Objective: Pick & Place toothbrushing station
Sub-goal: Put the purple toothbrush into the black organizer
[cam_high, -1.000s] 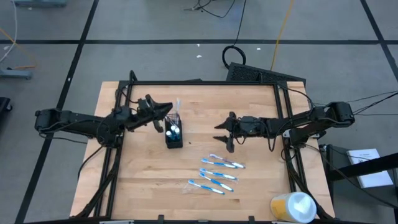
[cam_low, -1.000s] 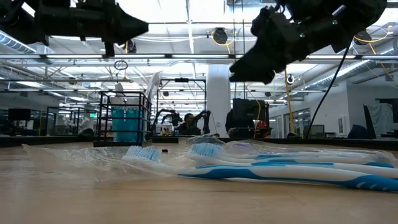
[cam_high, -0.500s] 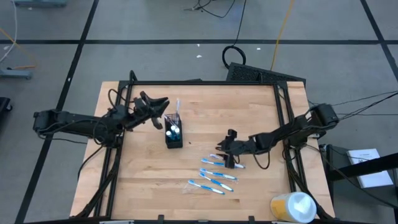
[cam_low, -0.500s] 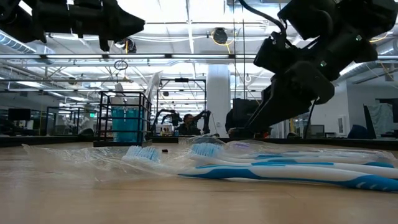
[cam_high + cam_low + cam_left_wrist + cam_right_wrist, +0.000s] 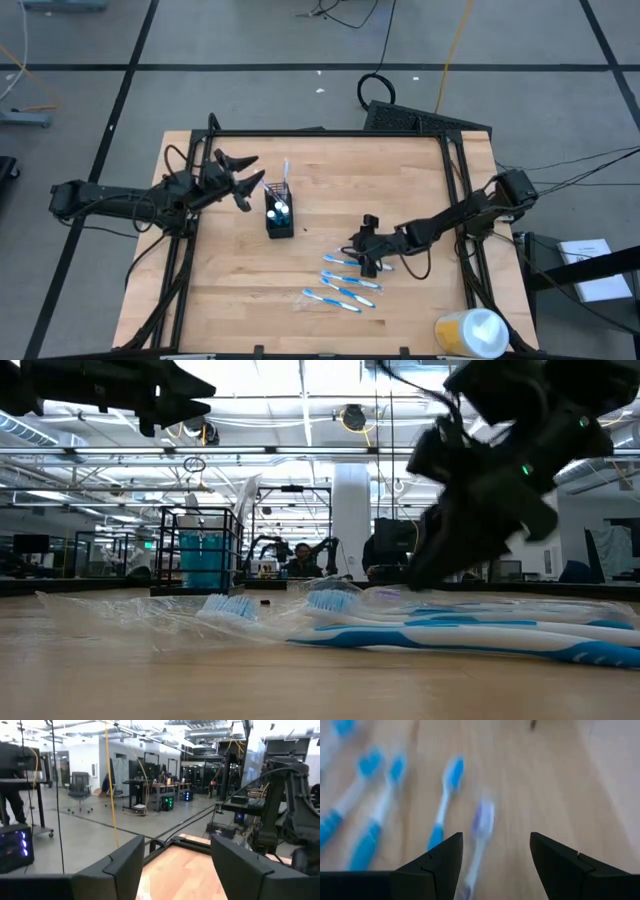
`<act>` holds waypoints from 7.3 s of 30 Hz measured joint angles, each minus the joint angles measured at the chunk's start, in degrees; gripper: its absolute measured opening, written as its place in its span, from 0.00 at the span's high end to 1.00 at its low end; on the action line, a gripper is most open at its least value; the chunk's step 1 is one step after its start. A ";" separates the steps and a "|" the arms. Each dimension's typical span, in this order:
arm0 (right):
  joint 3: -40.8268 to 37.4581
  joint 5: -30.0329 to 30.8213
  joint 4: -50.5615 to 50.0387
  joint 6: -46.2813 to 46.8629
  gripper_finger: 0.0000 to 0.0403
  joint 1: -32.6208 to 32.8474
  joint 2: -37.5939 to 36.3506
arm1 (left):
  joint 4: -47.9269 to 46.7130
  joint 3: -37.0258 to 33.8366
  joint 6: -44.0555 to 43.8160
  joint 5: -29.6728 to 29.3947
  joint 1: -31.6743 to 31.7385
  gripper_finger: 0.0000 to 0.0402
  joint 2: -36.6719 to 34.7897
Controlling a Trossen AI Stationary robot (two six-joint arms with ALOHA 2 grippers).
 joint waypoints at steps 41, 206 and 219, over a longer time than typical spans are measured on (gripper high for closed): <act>-0.04 5.73 -3.49 2.98 0.56 -3.10 2.88 | -0.02 0.00 -1.63 0.11 -0.03 0.42 0.80; 0.05 -38.74 41.80 -11.66 0.89 -23.82 -4.92 | 25.82 17.94 10.11 28.52 -3.88 0.90 46.42; -0.10 -38.88 34.88 -10.93 0.42 -26.81 -4.77 | 1.91 18.12 5.45 13.23 -4.13 0.92 26.53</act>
